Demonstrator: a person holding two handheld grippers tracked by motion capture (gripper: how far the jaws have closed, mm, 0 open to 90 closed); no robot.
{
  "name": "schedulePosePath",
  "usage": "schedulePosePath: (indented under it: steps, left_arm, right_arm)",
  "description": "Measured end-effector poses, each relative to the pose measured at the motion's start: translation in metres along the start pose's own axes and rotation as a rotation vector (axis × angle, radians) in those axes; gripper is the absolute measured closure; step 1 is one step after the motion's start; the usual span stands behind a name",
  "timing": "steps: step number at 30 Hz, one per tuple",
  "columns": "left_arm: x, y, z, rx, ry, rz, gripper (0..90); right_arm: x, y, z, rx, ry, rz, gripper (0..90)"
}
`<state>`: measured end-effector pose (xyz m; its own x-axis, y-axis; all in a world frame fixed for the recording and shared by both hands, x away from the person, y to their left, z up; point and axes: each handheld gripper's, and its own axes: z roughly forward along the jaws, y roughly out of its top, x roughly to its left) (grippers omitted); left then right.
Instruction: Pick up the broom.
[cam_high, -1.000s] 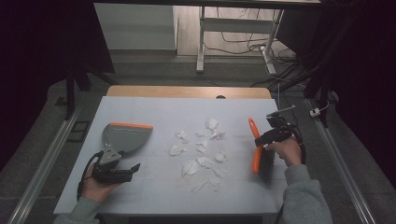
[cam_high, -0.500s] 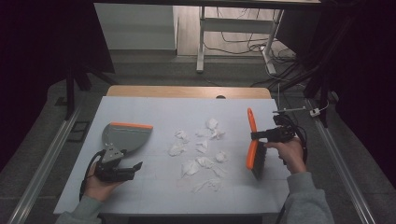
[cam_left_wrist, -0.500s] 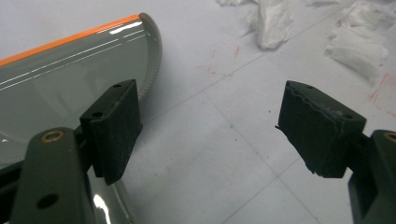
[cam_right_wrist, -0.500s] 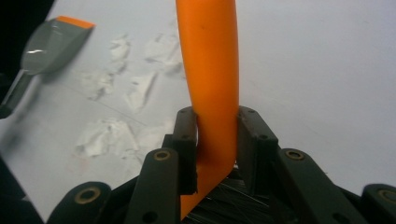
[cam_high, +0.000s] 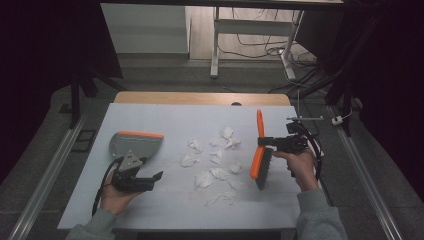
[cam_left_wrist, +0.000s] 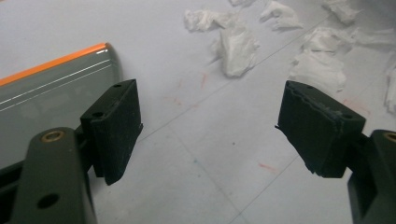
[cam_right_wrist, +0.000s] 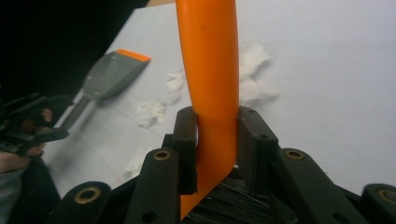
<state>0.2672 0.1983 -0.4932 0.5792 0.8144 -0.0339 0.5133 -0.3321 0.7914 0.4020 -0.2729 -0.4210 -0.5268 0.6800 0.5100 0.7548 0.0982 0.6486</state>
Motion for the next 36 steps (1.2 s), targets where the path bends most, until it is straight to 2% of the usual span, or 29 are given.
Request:
schedulePosePath:
  steps: [3, 8, 11, 15, 18, 21, 24, 27, 36]
  left_arm:
    - [-0.010, 0.006, 0.000, -0.016, 0.017, 0.051, 23.2]
    - [-0.024, 0.020, 0.005, -0.027, -0.018, 0.072, 23.2]
    - [-0.035, 0.029, 0.011, -0.034, -0.048, 0.090, 23.2]
    - [-0.048, 0.035, 0.014, -0.041, -0.075, 0.118, 23.5]
    - [-0.056, 0.039, 0.017, -0.048, -0.106, 0.122, 23.6]
    - [-0.065, 0.043, 0.021, -0.052, -0.135, 0.129, 23.6]
    - [-0.073, 0.048, 0.026, -0.050, -0.159, 0.141, 23.6]
    - [-0.078, 0.051, 0.030, -0.050, -0.180, 0.144, 23.6]
    - [-0.098, 0.058, 0.044, -0.043, -0.230, 0.177, 23.6]
  right_arm:
    - [0.006, -0.002, 0.006, -0.019, 0.020, -0.002, 70.6]
    - [0.019, -0.005, 0.015, -0.066, 0.060, -0.014, 70.6]
    - [0.025, -0.006, 0.019, -0.101, 0.063, -0.014, 70.6]
    - [0.028, -0.010, 0.022, -0.144, 0.094, 0.003, 70.6]
    - [0.033, -0.010, 0.024, -0.157, 0.072, -0.008, 70.6]
    - [0.036, -0.011, 0.024, -0.190, 0.074, 0.005, 70.6]
    - [0.040, -0.011, 0.026, -0.190, 0.071, -0.005, 70.6]
    - [0.042, -0.012, 0.029, -0.199, 0.076, 0.006, 70.6]
    - [0.053, -0.017, 0.044, -0.219, 0.051, 0.012, 70.6]
